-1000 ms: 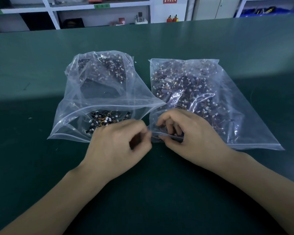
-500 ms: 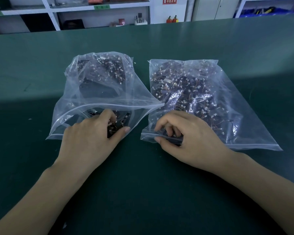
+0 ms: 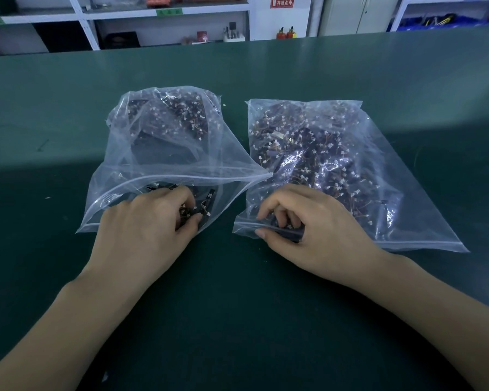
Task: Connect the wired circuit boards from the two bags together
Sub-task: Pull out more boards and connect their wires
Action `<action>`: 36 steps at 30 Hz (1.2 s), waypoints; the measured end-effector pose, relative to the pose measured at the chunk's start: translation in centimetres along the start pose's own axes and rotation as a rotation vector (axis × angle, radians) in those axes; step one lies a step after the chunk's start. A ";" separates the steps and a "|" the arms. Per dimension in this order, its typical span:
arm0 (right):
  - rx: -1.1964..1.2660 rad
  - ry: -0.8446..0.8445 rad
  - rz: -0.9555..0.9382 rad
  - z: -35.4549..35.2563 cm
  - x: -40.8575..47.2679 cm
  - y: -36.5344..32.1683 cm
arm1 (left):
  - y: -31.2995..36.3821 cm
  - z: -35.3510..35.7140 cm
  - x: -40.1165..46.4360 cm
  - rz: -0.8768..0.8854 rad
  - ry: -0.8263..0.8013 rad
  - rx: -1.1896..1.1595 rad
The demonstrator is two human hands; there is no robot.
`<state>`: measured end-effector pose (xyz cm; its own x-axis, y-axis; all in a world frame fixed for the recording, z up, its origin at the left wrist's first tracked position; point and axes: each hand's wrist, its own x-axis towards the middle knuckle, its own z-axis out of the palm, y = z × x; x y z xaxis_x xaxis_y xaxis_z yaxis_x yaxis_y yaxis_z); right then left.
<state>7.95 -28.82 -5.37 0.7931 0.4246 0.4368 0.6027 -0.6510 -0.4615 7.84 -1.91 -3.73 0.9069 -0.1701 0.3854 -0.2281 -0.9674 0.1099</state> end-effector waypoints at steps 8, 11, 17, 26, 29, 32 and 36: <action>0.012 0.009 0.002 0.0 0.0 -0.1 | 0.0 0.2 -0.2 0.050 0.111 -0.026; 0.011 0.016 0.003 0.1 -0.1 -0.1 | 0.3 0.3 -0.2 0.100 0.209 -0.062; 0.055 0.056 0.016 0.1 -0.2 -0.1 | 0.3 0.6 -0.1 0.219 0.378 -0.116; 0.207 0.083 0.045 0.1 -0.1 -0.4 | 1.6 0.6 -0.7 0.296 0.454 -0.503; 0.216 0.071 0.049 0.0 0.1 -0.4 | 2.7 1.3 -1.3 0.241 0.364 -0.723; 0.235 0.078 0.050 0.1 0.1 -0.3 | 3.3 1.8 -1.5 0.213 0.290 -0.796; 0.259 0.101 0.042 0.2 0.3 0.0 | 3.4 1.8 -1.4 0.212 0.274 -0.801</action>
<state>8.20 -28.57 -5.36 0.8127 0.3273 0.4820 0.5824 -0.4789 -0.6569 6.41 -5.26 -5.56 0.7234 -0.1809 0.6663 -0.6563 -0.4799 0.5823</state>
